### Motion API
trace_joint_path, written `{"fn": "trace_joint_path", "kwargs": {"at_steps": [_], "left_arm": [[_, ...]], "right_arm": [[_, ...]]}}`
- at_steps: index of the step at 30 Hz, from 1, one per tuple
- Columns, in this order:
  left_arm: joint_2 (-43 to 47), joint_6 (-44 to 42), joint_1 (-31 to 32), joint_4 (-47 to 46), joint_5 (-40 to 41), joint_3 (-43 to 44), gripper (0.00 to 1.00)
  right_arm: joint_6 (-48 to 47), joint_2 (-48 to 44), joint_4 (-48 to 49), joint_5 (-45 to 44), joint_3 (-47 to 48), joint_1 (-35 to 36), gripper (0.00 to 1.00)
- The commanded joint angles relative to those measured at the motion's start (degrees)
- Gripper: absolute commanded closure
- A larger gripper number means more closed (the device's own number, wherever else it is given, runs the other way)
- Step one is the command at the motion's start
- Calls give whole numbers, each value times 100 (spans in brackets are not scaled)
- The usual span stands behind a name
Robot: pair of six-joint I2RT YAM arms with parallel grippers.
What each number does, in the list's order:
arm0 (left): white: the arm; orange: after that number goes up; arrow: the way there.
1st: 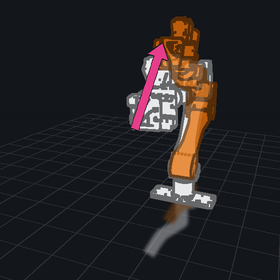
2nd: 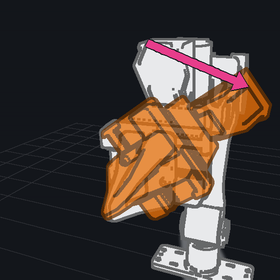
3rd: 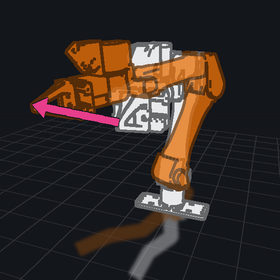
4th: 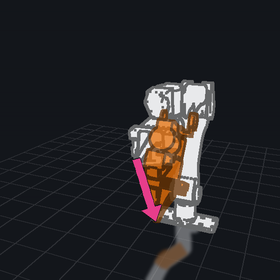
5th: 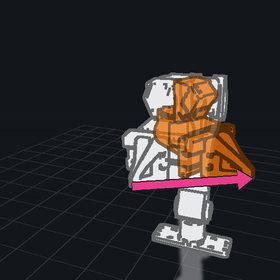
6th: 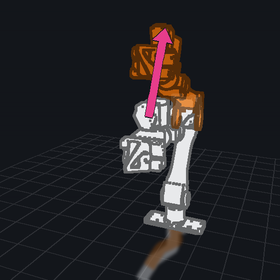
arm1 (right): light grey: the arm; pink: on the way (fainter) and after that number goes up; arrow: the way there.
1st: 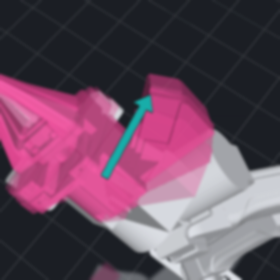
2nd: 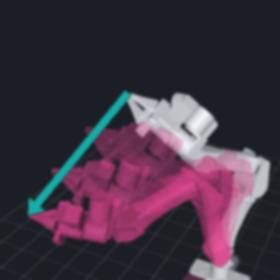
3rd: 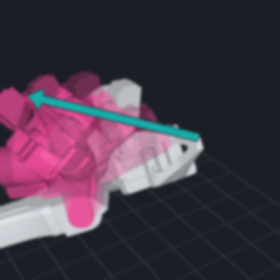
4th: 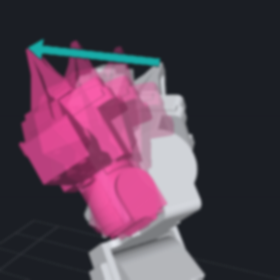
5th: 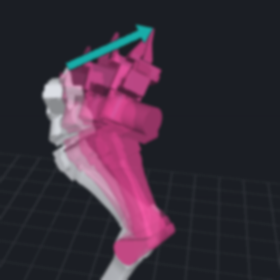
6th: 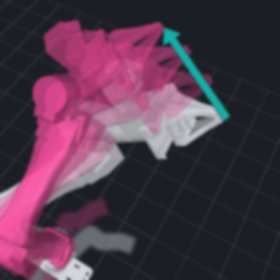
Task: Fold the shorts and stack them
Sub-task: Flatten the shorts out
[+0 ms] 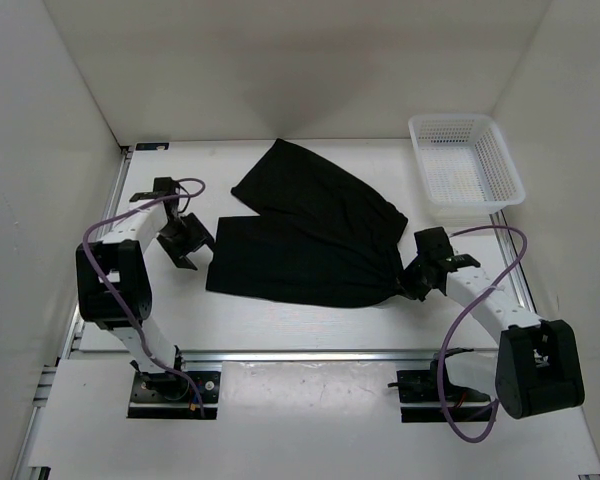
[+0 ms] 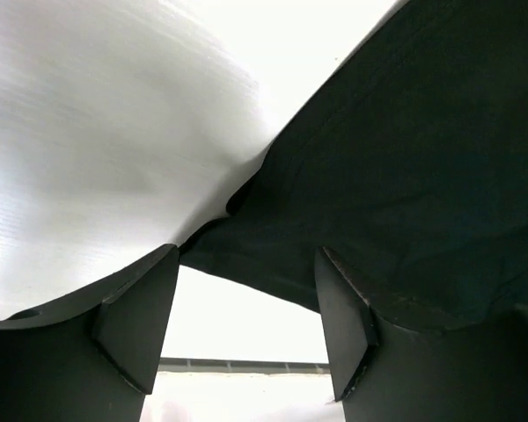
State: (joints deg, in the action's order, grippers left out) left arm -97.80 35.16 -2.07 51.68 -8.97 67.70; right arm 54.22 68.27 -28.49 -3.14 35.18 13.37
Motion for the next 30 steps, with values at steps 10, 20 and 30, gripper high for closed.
{"fn": "trace_joint_path", "kwargs": {"at_steps": [10,20,30], "left_arm": [[1527,325,443,-131,46,-1461,27],[359,378,602,-624,158,-1173,14],[13,378,664,-537,45,-346,90]], "right_arm": [[-342,-209,-403,-284,94,35,53],[264,-323,62,673,-301,35,41],[-190,37,126,149,339,-18,99]]}}
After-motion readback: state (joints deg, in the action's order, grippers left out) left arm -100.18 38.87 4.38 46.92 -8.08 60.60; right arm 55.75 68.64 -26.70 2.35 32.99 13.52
